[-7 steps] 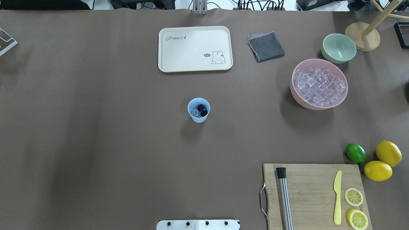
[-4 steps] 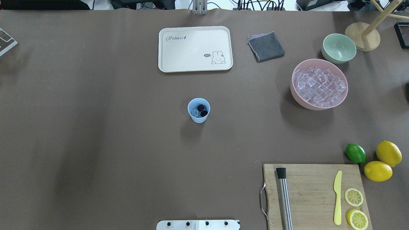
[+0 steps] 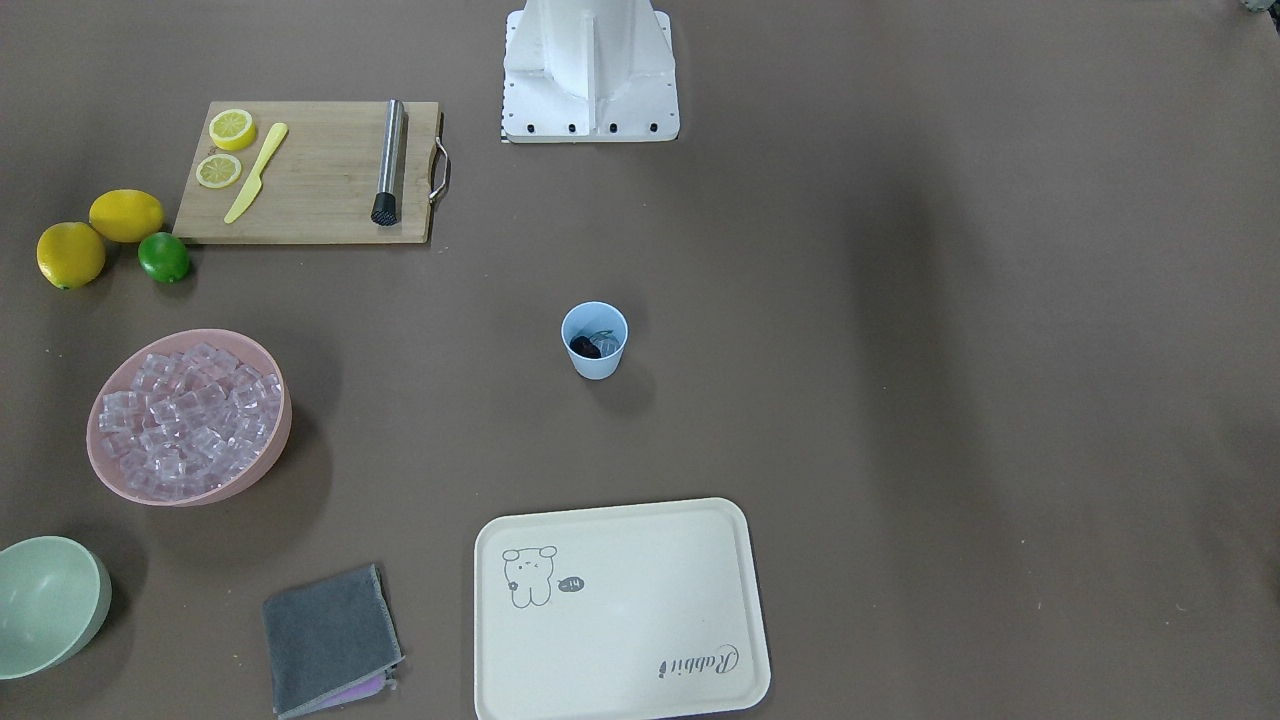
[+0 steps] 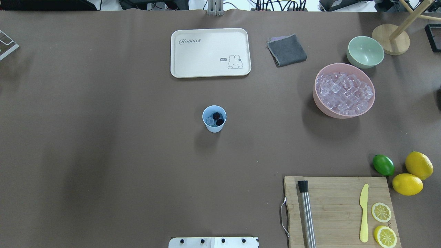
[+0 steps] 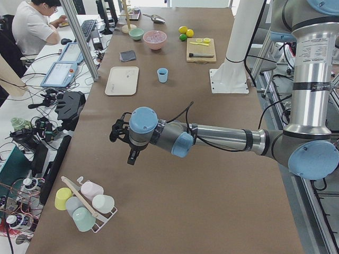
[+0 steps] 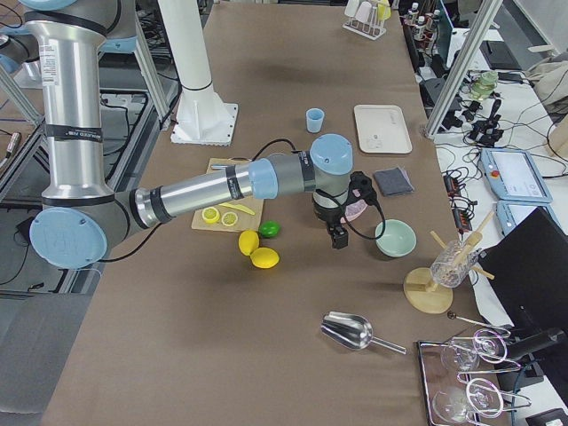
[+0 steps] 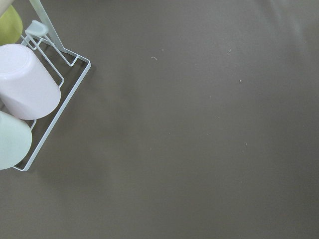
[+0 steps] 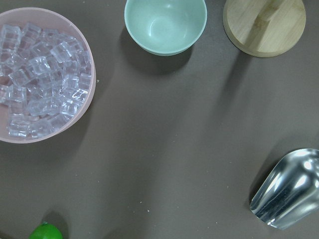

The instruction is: Put ice and cherries in cup

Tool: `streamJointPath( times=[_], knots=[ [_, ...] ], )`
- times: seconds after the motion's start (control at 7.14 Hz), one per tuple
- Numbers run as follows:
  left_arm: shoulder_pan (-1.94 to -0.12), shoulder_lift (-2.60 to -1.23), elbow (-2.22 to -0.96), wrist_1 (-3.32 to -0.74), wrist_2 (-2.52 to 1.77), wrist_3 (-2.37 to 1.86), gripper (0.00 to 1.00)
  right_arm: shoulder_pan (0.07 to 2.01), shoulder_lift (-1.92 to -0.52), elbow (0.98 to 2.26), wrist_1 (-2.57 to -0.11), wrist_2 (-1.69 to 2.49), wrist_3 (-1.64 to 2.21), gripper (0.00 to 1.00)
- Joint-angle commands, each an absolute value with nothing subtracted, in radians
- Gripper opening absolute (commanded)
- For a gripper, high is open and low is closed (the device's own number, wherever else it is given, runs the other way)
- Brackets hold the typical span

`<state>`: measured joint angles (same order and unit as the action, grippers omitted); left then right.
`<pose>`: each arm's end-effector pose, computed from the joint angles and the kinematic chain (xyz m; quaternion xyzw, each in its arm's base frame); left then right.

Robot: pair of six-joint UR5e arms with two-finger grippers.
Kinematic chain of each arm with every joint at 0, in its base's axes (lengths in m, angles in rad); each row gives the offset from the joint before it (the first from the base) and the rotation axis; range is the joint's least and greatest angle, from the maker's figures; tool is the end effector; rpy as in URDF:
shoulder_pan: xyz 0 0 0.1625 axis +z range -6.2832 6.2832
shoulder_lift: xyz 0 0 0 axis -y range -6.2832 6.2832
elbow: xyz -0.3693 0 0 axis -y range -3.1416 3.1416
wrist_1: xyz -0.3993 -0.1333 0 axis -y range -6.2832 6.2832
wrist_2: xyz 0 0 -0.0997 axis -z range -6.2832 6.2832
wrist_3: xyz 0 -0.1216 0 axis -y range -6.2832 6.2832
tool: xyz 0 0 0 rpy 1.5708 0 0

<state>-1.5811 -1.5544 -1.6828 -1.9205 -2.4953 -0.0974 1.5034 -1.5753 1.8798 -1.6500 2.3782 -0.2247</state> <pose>-0.0415 -0.5125 0.5168 0.1785 0.4431 0.0513 0.8770 0.0120 -0.4972 0.4718 0.1337 -0.3810 -0.1767 0.8976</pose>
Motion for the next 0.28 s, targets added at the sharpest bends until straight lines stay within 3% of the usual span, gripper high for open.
streamJointPath(
  times=[0.0, 0.14],
  knots=[
    [-1.585, -1.568, -1.687, -1.922, -2.395, -0.086, 0.97, 1.534, -1.6, 1.876, -1.649, 2.396, -0.285, 0.98],
    [-1.585, -1.575, -1.686, -1.921, -2.395, -0.087, 0.97, 1.551, -1.604, 1.882, -1.651, 2.41, -0.287, 0.98]
  ],
)
